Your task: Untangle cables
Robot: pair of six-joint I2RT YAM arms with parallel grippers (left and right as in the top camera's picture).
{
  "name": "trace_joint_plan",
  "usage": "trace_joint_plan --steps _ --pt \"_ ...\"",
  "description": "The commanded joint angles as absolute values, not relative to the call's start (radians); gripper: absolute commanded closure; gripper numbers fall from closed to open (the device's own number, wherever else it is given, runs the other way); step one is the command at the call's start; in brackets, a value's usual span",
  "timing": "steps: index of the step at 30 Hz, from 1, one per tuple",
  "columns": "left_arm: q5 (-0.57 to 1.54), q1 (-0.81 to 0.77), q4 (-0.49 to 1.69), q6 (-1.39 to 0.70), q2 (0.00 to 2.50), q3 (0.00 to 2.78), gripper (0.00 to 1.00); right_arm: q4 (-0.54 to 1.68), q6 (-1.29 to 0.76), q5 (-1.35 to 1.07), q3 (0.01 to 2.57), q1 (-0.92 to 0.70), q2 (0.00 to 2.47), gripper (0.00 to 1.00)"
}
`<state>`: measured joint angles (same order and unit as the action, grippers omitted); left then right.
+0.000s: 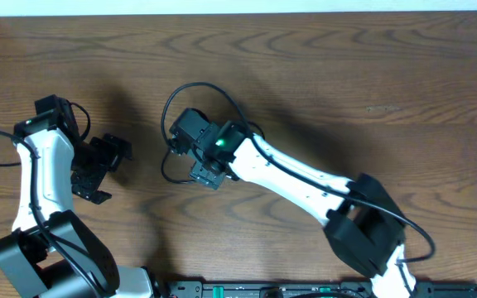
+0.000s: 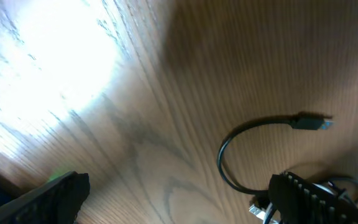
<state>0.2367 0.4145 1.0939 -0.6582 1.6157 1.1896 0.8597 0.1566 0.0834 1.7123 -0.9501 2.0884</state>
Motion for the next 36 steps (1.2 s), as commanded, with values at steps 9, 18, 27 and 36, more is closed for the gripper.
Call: trace_joint_plan --steps 9,18,27,36 --pt "0.215 0.459 1.122 -0.667 1.617 1.195 0.02 0.773 0.171 0.133 1.718 -0.934 2.133 0.44" --pt "0.215 0.459 1.141 -0.667 1.617 1.195 0.02 0.796 0.173 0.175 1.718 -0.933 2.162 0.50" --pt "0.215 0.459 1.144 -0.667 1.617 1.195 0.02 0.802 0.029 0.174 1.758 -0.933 2.141 0.99" --pt "0.224 0.459 1.156 -0.635 1.617 1.195 0.02 0.874 -0.109 0.013 1.951 -0.819 1.833 0.99"
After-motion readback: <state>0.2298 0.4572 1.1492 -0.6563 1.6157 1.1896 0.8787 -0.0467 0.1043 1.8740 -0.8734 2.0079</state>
